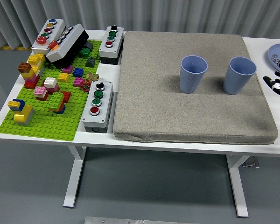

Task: Pick cup pour cup place

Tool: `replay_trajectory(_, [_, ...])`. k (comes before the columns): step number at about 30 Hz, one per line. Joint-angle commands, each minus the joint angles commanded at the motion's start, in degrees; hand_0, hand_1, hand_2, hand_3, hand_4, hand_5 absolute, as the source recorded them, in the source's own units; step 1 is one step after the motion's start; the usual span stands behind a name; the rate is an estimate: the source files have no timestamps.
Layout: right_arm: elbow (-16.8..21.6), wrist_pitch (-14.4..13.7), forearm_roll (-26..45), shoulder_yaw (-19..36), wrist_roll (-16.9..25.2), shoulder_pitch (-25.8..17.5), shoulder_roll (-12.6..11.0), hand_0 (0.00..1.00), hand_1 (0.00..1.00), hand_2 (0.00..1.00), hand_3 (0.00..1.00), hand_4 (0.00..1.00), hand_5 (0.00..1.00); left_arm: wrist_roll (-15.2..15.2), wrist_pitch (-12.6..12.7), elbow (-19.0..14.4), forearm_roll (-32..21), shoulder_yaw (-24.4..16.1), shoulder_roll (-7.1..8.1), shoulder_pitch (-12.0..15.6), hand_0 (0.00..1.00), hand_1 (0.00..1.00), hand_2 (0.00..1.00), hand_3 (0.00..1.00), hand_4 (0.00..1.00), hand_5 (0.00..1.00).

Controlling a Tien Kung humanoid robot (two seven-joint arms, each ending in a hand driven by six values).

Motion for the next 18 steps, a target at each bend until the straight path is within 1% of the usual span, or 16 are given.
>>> replay_trajectory(6, [-1.55, -0.16, 2.00, -1.04, 0.97, -0.19, 0.31, 0.921, 0.887, 0.987, 0.997, 0.863, 0.265, 0.03, -0.06, 0.00, -0.09, 0.29, -0.01, -0.13, 0.805, 0.751, 0.822, 0.722, 0.514, 0.998])
replay_trajectory(7, [-2.17, -0.39, 2.65, -1.42, 1.36, -0.13, 0.46, 0.919, 0.886, 0.986, 0.963, 0.856, 0.234, 0.04, -0.09, 0.00, -0.10, 0.37, 0.00, -0.15, 0.805, 0.750, 0.820, 0.722, 0.514, 0.998])
replay_trajectory(12, [-5.08, -1.70, 4.13, -3.67, 3.58, 0.53, 1.03, 0.919, 0.886, 0.986, 0.963, 0.856, 0.234, 0.07, -0.18, 0.00, -0.23, 0.75, 0.01, -0.22, 0.805, 0.750, 0.820, 0.722, 0.514, 0.998])
replay_trajectory(14, [-6.34, -2.14, 4.53, -4.50, 4.37, 0.89, 1.26, 0.920, 0.885, 0.983, 0.947, 0.854, 0.236, 0.07, -0.18, 0.00, -0.27, 0.85, 0.01, -0.27, 0.805, 0.751, 0.820, 0.721, 0.515, 0.998])
replay_trajectory(18, [-9.37, -3.30, 4.63, -5.87, 5.90, 2.39, 1.73, 0.920, 0.885, 0.983, 0.947, 0.854, 0.236, 0.07, -0.18, 0.00, -0.42, 1.01, -0.01, -0.33, 0.805, 0.751, 0.820, 0.721, 0.515, 0.998])
